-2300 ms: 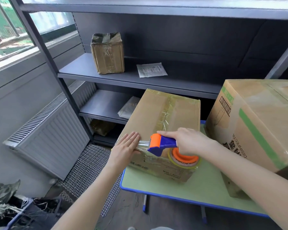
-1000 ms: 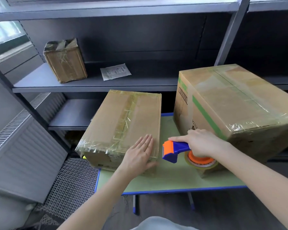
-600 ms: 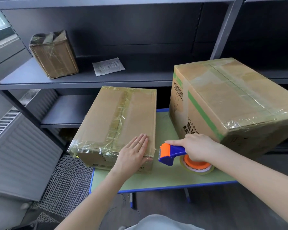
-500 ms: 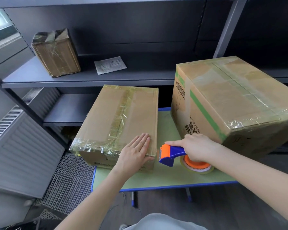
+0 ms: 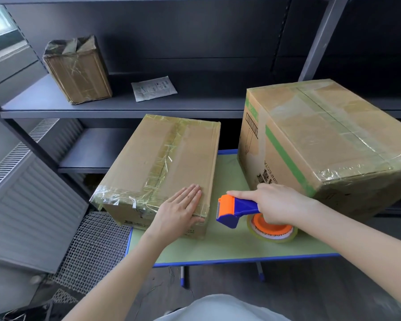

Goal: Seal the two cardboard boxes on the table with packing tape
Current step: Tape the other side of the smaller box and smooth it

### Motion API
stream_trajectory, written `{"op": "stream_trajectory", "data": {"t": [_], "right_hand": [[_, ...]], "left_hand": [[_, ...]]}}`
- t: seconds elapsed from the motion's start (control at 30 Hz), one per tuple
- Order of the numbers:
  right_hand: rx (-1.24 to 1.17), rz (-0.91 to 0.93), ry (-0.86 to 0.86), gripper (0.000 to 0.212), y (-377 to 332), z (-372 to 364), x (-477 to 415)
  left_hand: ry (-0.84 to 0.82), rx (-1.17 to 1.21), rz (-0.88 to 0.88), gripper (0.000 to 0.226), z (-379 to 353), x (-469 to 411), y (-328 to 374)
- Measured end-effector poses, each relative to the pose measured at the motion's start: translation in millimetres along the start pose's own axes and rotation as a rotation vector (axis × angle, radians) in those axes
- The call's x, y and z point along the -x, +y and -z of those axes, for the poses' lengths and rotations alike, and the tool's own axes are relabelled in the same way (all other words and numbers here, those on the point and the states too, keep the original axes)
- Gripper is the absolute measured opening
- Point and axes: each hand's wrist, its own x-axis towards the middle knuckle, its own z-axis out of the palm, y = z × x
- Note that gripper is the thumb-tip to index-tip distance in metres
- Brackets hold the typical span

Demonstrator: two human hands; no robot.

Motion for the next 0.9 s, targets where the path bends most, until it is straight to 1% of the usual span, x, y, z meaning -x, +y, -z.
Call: {"op": "stream_trajectory", "data": {"t": [0.23,0.33,0.4,0.5,0.63,0.73,0.8,0.9], "right_hand": [[0.0,0.032,0.027,0.081,-7,2,1],[-0.001,-0.026,-0.029,0.08,5,4,9],[0.05,-0.051,-0.051,0.078,7,5,11],[0.157,-0.02,-0.049,0.075,-8,-1,3],[0.162,-0.011,-0.109,0.074,-22,-13,-9],[0.168,-0.019,-0.142,0.075,-27,-17,-18],[0.159,-0.028,-0.169,0.075,-32,-18,-25],[0.133,-0.03,-0.236,0.072,-43,-21,-35]], "left_hand": [[-0.096,0.039,0.003,0.065,4,7,-13],[-0.113,0.037,0.012,0.066,5,9,-18],[-0.122,0.035,0.016,0.067,6,9,-20],[-0.151,0.058,0.026,0.066,6,8,-19],[-0.218,0.125,0.063,0.071,5,12,-18],[-0.273,0.131,0.071,0.075,6,12,-19],[-0.27,0.16,0.114,0.077,6,10,-16],[-0.266,0.15,0.228,0.078,-1,7,-4]]}}
